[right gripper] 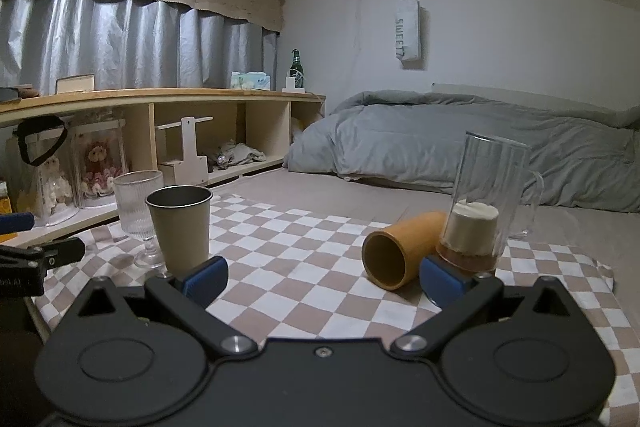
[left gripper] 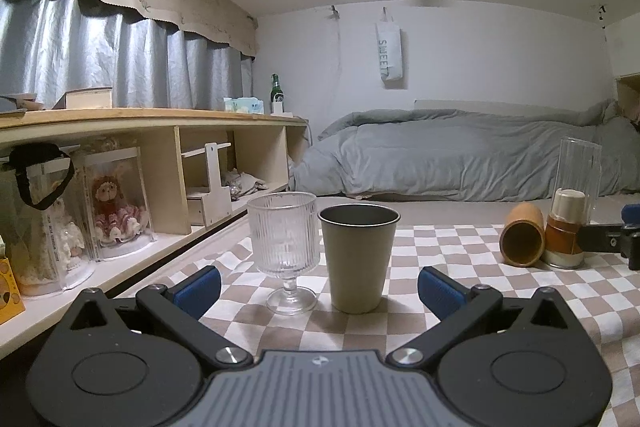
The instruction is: Flip cup upright
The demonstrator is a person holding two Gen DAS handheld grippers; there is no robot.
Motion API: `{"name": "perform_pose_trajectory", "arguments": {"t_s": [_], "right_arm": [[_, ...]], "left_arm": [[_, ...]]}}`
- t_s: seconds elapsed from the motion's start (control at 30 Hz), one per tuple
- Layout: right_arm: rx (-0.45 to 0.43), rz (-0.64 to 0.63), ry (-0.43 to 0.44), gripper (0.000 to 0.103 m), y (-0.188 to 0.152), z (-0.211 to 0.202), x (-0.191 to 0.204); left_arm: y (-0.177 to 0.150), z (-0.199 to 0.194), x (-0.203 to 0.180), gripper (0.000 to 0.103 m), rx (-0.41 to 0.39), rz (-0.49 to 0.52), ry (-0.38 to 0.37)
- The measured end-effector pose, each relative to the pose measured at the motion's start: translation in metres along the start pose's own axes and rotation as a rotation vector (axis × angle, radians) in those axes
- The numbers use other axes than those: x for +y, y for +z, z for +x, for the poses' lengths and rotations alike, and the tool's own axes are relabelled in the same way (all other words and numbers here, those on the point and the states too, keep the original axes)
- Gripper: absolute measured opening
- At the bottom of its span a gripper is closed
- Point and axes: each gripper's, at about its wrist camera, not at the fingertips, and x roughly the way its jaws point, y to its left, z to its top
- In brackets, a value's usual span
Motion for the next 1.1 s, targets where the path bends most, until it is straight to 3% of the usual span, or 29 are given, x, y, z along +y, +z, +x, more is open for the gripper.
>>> {"name": "perform_pose_trajectory", "arguments": {"t_s": [1.1], "right_arm": [[0.006,-0.021,-0.003,0.103,-0.0019,-0.0009,0.0020]], "left_arm": [[-0.0017,0.0009,0.0038,0.103,0.013,-0.008,0.013]]}}
